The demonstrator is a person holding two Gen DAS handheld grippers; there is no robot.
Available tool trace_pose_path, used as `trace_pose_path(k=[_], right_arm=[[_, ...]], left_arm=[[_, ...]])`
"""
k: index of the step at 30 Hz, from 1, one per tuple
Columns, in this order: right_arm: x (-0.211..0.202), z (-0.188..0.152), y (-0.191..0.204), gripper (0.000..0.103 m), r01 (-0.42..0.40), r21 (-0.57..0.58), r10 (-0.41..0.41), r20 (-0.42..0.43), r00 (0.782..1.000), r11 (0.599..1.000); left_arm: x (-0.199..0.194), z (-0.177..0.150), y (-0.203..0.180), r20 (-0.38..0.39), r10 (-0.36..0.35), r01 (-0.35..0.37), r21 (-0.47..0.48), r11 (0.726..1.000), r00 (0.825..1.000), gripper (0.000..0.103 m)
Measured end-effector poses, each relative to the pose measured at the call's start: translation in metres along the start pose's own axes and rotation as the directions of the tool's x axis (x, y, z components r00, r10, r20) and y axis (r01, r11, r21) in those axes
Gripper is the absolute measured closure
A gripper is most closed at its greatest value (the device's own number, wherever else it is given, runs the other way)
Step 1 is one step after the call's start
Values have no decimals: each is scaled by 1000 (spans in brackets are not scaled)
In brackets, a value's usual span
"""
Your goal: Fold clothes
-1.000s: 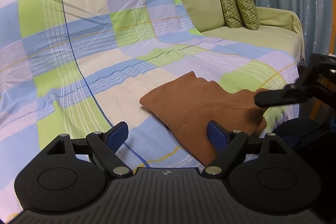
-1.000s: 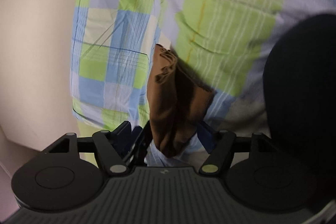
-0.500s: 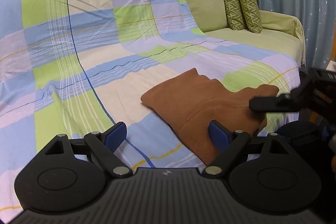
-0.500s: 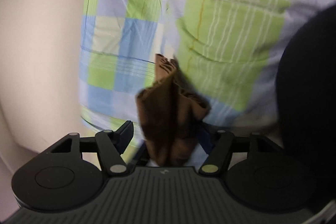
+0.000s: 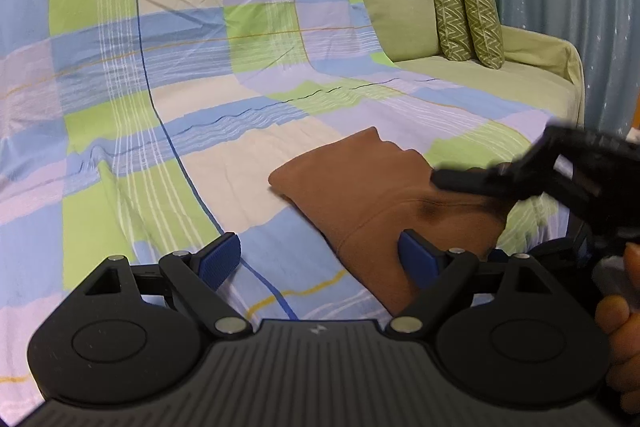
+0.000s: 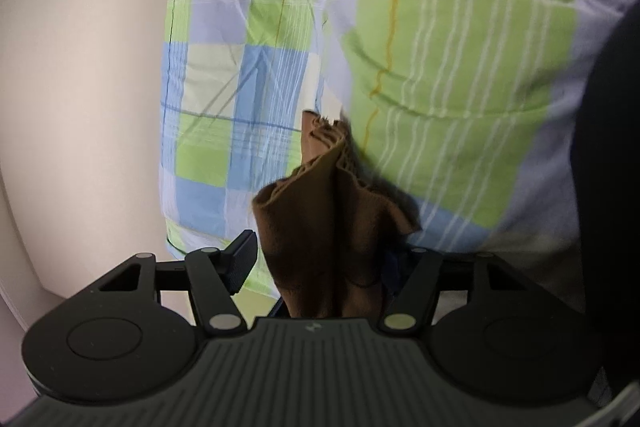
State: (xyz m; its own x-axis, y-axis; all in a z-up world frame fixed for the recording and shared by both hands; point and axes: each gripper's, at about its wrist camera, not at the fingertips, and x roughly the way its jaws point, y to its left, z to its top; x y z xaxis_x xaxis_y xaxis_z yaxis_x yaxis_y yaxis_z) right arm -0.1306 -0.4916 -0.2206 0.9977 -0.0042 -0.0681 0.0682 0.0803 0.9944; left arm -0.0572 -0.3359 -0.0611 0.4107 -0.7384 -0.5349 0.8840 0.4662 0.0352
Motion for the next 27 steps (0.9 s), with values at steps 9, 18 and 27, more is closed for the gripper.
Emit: trace_pose_path(k=[9, 18, 27], right_arm=[[-12, 27, 91, 80, 116, -469, -150, -35, 988, 875], [71, -63, 175, 80, -10, -829, -424, 275, 863, -559], [80, -134, 126, 71, -287, -670, -537, 197, 820, -685]], left_arm=[[-40, 9, 1, 116, 84, -88, 29, 996, 990, 15], [-78, 0, 45, 139, 268, -262, -62, 963, 953, 15], [-76, -2, 56, 122, 203, -202, -24, 979, 972, 15]])
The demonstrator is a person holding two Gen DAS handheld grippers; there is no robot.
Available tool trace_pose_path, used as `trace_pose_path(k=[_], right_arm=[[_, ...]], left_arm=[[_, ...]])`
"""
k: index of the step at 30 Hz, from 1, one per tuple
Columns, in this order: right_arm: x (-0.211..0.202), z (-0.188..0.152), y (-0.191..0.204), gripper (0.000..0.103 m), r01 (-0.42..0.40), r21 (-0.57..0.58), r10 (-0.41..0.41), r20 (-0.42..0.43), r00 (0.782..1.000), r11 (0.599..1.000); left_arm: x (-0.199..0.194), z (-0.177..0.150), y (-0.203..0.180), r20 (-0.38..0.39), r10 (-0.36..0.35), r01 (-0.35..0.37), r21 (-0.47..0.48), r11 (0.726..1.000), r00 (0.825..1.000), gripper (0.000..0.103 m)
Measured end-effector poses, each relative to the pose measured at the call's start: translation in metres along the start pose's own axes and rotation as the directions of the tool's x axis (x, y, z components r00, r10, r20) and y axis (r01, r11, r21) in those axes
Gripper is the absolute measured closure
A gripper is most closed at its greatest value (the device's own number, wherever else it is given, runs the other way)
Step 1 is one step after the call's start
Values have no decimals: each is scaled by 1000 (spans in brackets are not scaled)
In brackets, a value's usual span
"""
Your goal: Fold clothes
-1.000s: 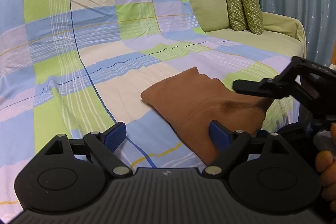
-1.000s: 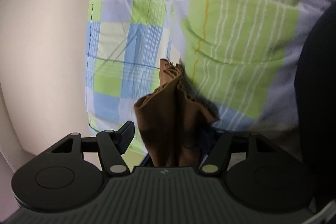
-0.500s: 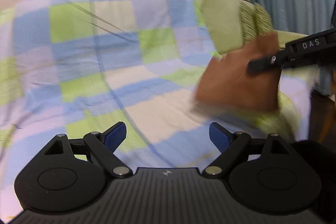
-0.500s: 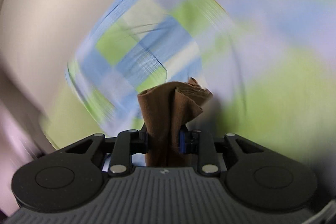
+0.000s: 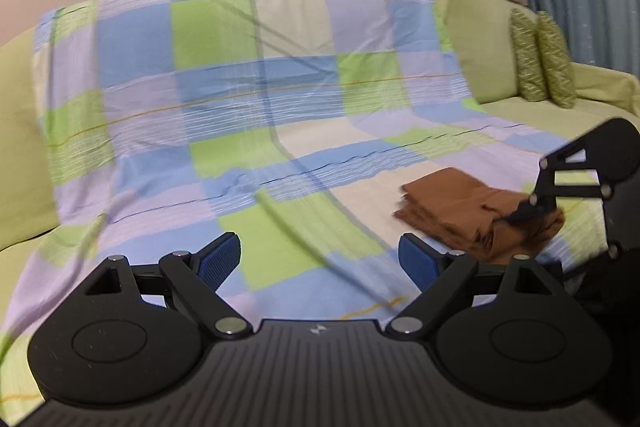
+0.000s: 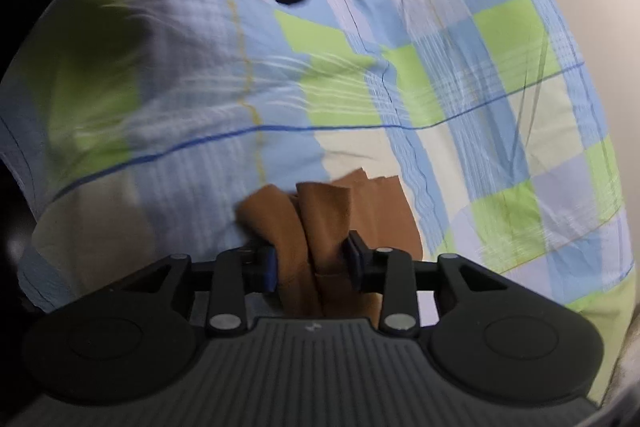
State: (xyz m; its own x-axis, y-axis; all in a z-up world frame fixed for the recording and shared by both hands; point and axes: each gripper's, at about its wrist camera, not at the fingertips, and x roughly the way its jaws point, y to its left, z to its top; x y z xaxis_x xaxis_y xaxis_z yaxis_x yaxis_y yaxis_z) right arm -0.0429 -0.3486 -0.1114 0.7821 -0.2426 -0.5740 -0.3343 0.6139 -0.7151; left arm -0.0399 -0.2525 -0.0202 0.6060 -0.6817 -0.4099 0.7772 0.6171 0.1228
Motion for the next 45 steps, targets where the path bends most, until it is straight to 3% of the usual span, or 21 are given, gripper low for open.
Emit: trace_pose_path(k=[4, 9, 13, 16, 20, 22, 23, 24, 25, 30, 34, 38, 43, 45], right_arm=[[-26, -12, 0, 63, -66, 75, 62, 54, 997, 995], [-65, -47, -23, 63, -113, 307, 84, 107, 991, 945], [-80, -75, -49, 61, -152, 508, 61, 192, 979, 848], [-77, -87, -54, 61, -150, 556, 33, 213, 976, 818], [-64, -77, -36, 61, -60, 404, -25, 202, 979, 913], [-60, -72, -33, 64, -24, 359, -55, 210, 976, 933], [-57, -69, -32, 69, -22, 346, -51, 201, 978, 938], [-51, -65, -33, 92, -22, 329, -42, 185, 982, 944], [-46, -60, -33, 97, -22, 313, -33, 168, 985, 950], [-40, -48, -42, 96, -37, 396, -54, 217, 975, 917], [-26, -40, -20, 96, -83, 301, 21, 204, 979, 950], [-26, -39, -14, 95, -66, 247, 17, 195, 981, 967], [-26, -42, -5, 90, -17, 142, -10, 190, 982, 990], [-33, -47, -3, 87, -26, 132, -1, 199, 980, 991]], left_arm=[[28, 13, -21, 12, -102, 101, 63, 993, 995, 15], [64, 22, -55, -29, -215, 217, 108, 970, 976, 15], [72, 9, -68, -77, -162, 174, 192, 966, 984, 15], [69, 2, -52, -90, -128, 139, 129, 982, 988, 15], [56, -1, -35, -85, -85, 91, 71, 993, 993, 15], [49, -1, -29, -75, -67, 71, 55, 996, 995, 15], [46, -1, -26, -69, -60, 63, 49, 997, 996, 15], [44, 1, -25, -61, -52, 55, 44, 998, 997, 15], [42, 2, -23, -53, -45, 47, 38, 998, 998, 15], [35, 12, -18, -9, -37, 37, 25, 999, 999, 15], [38, 18, -22, 1, -71, 71, 47, 996, 997, 15], [54, 17, -43, -48, -168, 172, 107, 979, 985, 15], [62, 0, -66, -98, -175, 192, 218, 957, 980, 15], [60, -3, -67, -94, -169, 186, 215, 959, 981, 15]])
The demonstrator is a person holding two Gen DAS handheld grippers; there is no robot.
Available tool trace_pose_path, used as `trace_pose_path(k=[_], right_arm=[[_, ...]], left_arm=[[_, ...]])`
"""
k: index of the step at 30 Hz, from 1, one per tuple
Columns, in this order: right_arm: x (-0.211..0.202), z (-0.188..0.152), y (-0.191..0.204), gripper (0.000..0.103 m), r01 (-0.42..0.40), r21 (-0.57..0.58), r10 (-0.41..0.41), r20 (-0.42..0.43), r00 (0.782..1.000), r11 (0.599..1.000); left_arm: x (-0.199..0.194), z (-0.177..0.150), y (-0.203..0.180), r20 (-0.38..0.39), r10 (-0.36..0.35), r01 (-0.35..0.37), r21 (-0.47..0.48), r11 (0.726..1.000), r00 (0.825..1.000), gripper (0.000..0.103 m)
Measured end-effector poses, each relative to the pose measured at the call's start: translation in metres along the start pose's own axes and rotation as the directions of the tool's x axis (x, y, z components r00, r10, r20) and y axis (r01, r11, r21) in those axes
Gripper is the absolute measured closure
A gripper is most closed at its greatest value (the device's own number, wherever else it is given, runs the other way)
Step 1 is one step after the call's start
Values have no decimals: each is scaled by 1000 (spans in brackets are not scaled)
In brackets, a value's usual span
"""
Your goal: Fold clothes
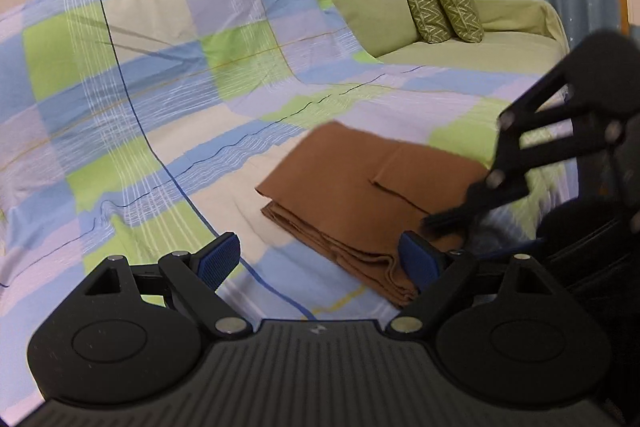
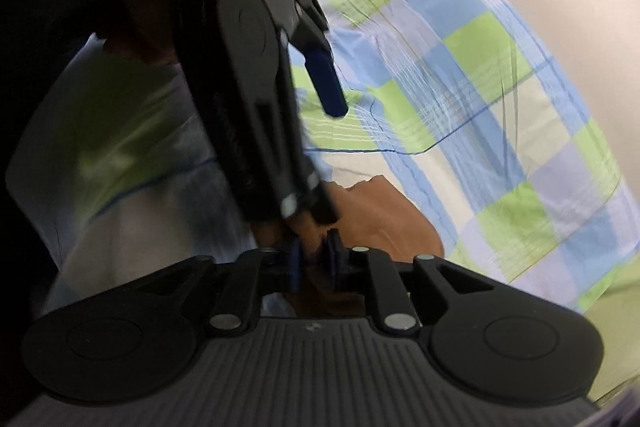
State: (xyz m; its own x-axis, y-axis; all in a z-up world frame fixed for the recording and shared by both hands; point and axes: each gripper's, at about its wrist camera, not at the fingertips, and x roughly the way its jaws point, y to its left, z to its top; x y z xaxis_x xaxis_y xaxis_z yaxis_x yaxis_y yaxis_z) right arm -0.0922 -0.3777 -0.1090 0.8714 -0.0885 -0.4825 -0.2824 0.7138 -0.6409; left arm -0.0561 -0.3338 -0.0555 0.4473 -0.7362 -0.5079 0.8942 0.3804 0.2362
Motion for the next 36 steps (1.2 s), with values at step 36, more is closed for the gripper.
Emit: trace_pose_path(k=[36], right_arm=[[9, -46, -100, 85, -106, 654, 102, 44, 994, 749]], left_arm=[[8, 5, -12, -127, 55, -58, -14, 998, 990, 15]])
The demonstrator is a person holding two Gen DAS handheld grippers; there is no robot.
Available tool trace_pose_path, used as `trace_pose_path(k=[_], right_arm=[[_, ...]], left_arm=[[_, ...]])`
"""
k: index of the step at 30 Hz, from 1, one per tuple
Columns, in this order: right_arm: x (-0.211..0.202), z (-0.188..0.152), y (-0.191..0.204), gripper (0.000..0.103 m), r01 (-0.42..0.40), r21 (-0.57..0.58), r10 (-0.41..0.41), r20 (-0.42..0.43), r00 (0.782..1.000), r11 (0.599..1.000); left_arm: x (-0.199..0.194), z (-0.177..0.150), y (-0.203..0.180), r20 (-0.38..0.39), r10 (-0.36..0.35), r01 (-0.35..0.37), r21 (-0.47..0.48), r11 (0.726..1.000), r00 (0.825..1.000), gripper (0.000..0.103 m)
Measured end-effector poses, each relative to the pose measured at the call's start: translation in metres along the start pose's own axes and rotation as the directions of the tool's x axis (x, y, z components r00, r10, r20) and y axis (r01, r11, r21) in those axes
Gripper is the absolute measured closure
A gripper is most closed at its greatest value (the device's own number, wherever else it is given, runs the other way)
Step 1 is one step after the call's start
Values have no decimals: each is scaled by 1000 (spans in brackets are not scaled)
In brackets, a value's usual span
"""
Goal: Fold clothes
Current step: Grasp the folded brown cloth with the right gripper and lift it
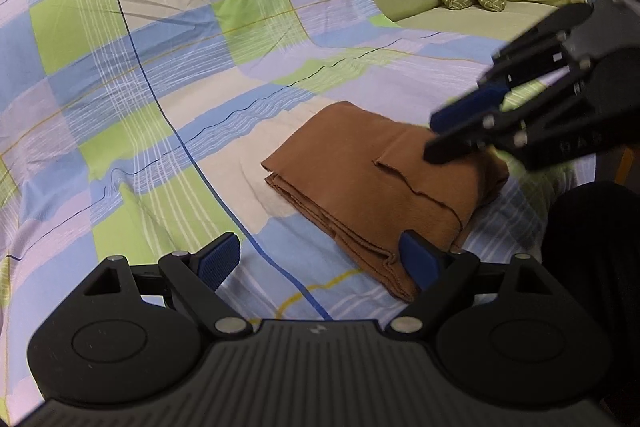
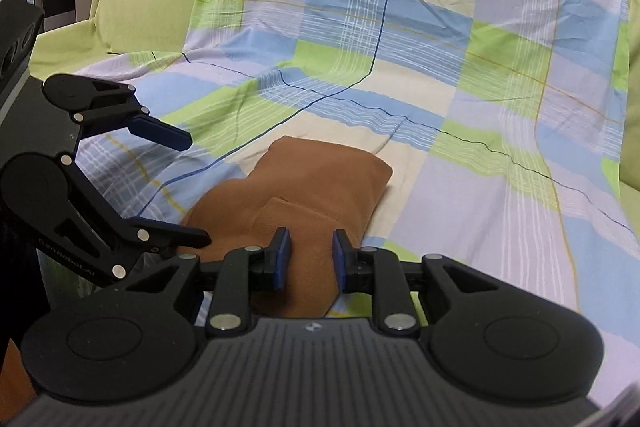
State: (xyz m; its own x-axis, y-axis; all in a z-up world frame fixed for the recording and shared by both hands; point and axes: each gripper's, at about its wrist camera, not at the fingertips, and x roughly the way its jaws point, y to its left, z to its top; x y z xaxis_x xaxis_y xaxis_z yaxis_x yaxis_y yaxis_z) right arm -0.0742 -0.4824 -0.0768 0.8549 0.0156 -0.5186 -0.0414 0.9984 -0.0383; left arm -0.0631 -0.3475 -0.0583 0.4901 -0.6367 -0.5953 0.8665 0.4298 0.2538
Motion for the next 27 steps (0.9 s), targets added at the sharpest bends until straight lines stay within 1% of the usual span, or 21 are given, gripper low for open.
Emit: trace_pose_path(k=[3, 4, 5, 6, 7, 8, 11, 12, 14, 16, 17, 19, 22, 23, 25, 27], right_arm=[[3, 10, -1, 85, -12, -30, 13, 21, 1000, 999], [8, 13, -1, 85, -22, -40, 22, 9, 1000, 999], [18, 15, -2, 83, -46, -62, 44, -37, 998, 997], [31, 18, -4, 83, -74, -79, 67, -89, 994, 994], [38, 21, -7, 84, -93, -81, 84, -111, 990, 992], [42, 27, -10, 84, -103, -85, 93, -109, 990, 991], [45, 44, -11, 84, -109, -125, 102, -62, 993, 986], [51, 51, -9, 84, -126, -148, 118, -63, 991, 981], [67, 55, -6, 85, -141, -189, 125, -96, 988, 972], [88, 54, -5, 85, -153, -216, 122, -149, 981, 964], [97, 54, -9, 86, -166, -197, 136, -155, 978, 966], [109, 54, -21, 86, -192, -124, 174, -136, 975, 974], [124, 54, -41, 86, -207, 13, 208, -102, 973, 978], [126, 54, -50, 86, -208, 83, 215, -82, 973, 975], [120, 52, -64, 83, -186, 185, 194, -28, 981, 965], [96, 48, -78, 83, -197, 278, 189, 55, 981, 940]], left_arm=[[0, 0, -1, 3, 0, 0, 2, 1000, 1000, 15], [0, 0, -1, 3, 0, 0, 3, 1000, 1000, 15], [0, -1, -1, 3, 0, -1, 3, 1000, 1000, 15], [0, -1, -1, 6, 3, -3, 4, 1000, 1000, 15], [0, -2, -1, 8, 6, -6, 6, 1000, 1000, 15], [0, -3, -2, 11, 7, -7, 7, 1000, 1000, 15], [1, -5, -3, 21, 13, -13, 4, 1000, 1000, 15], [1, -6, -4, 25, 14, -14, 4, 1000, 1000, 15], [2, -7, -4, 30, 17, -17, 2, 1000, 999, 15], [2, -7, -5, 32, 23, -23, 4, 1000, 999, 15], [3, -7, -5, 34, 25, -25, 7, 1000, 999, 15], [4, -7, -5, 34, 24, -24, 9, 1000, 999, 15], [4, -6, -4, 31, 17, -18, 12, 1000, 999, 15], [4, -5, -3, 30, 12, -12, 13, 1000, 999, 15], [2, -5, -1, 27, 0, 0, 0, 1000, 1000, 15], [0, -4, 3, 27, -16, 17, -25, 1000, 1000, 15]])
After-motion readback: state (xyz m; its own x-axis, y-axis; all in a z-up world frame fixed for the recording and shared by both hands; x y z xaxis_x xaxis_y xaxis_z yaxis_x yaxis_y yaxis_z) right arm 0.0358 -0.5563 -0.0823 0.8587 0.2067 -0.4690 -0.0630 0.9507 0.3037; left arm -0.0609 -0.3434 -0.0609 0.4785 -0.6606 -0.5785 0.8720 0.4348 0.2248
